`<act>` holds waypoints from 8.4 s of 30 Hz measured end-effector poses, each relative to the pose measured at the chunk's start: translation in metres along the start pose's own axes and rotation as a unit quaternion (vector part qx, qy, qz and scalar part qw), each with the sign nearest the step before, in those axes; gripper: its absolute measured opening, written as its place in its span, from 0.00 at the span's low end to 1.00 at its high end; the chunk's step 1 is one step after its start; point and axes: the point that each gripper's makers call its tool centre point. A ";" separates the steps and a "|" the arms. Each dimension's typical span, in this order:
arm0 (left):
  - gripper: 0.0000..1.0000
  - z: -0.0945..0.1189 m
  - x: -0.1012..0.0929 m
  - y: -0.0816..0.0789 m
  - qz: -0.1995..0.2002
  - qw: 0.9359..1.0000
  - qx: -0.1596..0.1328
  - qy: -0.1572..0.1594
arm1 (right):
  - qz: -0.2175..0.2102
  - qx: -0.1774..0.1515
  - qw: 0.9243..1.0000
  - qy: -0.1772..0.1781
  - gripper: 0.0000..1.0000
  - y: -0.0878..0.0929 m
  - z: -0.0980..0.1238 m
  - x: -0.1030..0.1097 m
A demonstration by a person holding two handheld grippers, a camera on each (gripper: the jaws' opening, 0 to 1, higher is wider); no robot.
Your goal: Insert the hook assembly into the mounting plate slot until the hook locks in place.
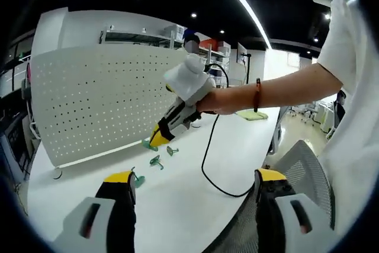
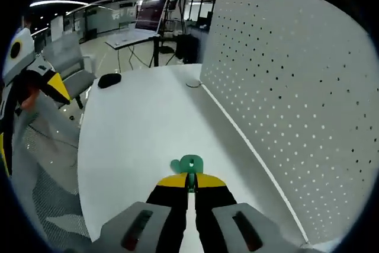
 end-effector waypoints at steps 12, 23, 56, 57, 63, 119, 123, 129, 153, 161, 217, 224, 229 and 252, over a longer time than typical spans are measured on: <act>0.85 0.010 -0.006 -0.006 -0.020 1.000 0.000 0.017 | -0.073 -0.066 0.991 0.085 0.02 -0.024 0.025 -0.029; 0.85 0.009 -0.013 -0.008 -0.019 1.000 -0.004 0.018 | -0.128 -0.130 0.967 0.180 0.02 -0.047 0.059 -0.073; 0.85 -0.001 0.017 -0.017 -0.014 1.000 -0.018 0.013 | -0.206 -0.242 0.888 0.333 0.01 -0.102 0.108 -0.186; 0.85 -0.001 0.018 -0.017 -0.013 1.000 -0.018 0.012 | -0.205 -0.243 0.887 0.335 0.01 -0.103 0.109 -0.187; 0.85 -0.003 0.021 -0.014 -0.008 1.000 -0.016 0.013 | -0.206 -0.254 0.879 0.347 0.01 -0.114 0.112 -0.195; 0.85 -0.006 0.039 -0.012 0.003 1.000 -0.009 0.004 | -0.212 -0.254 0.857 0.395 0.03 -0.121 0.087 -0.233; 0.85 -0.007 0.037 -0.013 0.001 1.000 -0.008 0.007 | -0.212 -0.255 0.862 0.383 0.06 -0.122 0.085 -0.232; 0.85 -0.006 0.037 -0.013 0.000 1.000 -0.008 0.005 | -0.210 -0.261 0.864 0.375 0.09 -0.125 0.085 -0.231; 0.83 -0.001 0.015 -0.018 0.003 1.000 -0.009 -0.028 | -0.179 -0.280 0.891 0.309 0.20 -0.109 0.113 -0.184; 0.82 -0.010 0.007 -0.022 0.011 0.999 -0.016 -0.049 | -0.167 -0.272 0.907 0.273 0.24 -0.090 0.117 -0.160; 0.71 -0.091 0.075 0.020 -0.038 0.990 0.134 -0.007 | -0.185 -0.226 0.930 0.223 0.29 0.017 0.145 -0.074; 0.68 -0.098 0.083 0.028 -0.041 0.987 0.154 0.003 | -0.198 -0.217 0.930 0.223 0.28 0.028 0.143 -0.061; 0.65 -0.104 0.088 0.034 -0.041 0.985 0.165 0.008 | -0.206 -0.212 0.929 0.223 0.28 0.035 0.144 -0.056; 0.58 -0.131 0.115 0.064 -0.073 0.968 0.235 0.039 | -0.236 -0.199 0.930 0.197 0.27 0.051 0.129 -0.038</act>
Point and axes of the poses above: the point that each gripper's makers call its tool centre point, and the gripper's own axes: z roughly backward along the fingers, x roughly to its left, y roughly out of its underside, and after that the axes turned 4 degrees about z, right-handed
